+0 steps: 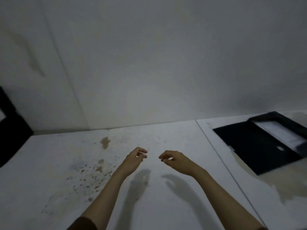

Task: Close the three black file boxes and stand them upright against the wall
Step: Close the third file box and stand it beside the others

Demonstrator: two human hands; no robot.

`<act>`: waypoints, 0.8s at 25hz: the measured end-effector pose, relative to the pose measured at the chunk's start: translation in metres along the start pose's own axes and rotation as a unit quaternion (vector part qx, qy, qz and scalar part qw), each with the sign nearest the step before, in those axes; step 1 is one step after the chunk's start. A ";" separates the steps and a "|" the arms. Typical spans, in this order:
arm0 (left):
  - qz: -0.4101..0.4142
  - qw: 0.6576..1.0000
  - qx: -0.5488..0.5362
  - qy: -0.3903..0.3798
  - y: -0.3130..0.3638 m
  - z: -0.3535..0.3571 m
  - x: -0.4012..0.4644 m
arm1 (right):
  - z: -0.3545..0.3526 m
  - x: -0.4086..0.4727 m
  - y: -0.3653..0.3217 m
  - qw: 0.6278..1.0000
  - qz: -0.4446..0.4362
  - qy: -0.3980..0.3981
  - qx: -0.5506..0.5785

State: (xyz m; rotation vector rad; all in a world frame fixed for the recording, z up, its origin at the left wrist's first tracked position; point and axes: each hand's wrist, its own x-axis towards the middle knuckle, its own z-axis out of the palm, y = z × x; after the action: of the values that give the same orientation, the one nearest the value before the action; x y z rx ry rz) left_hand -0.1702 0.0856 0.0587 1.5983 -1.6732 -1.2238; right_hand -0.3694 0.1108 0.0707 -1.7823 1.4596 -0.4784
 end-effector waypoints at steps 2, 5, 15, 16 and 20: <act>0.003 0.999 0.014 -0.029 0.009 0.032 0.018 | -0.018 -0.013 0.034 0.999 0.034 0.015 0.014; 0.004 0.997 0.022 -0.076 0.024 0.084 0.051 | -0.051 -0.023 0.088 0.995 0.077 0.047 0.040; -0.006 0.985 0.066 -0.157 0.073 0.219 0.143 | -0.163 -0.040 0.226 0.969 0.200 0.114 0.087; -0.002 0.983 0.080 -0.162 0.078 0.229 0.150 | -0.172 -0.044 0.236 0.969 0.207 0.112 0.076; 0.004 0.976 0.118 -0.186 0.091 0.266 0.162 | -0.199 -0.054 0.282 0.961 0.243 0.133 0.021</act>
State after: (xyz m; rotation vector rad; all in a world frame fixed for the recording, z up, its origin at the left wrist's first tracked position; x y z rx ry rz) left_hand -0.4698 -0.0120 -0.0191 1.5623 -2.1238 -1.4319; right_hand -0.7094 0.0835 -0.0054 -1.2918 1.9850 -0.4964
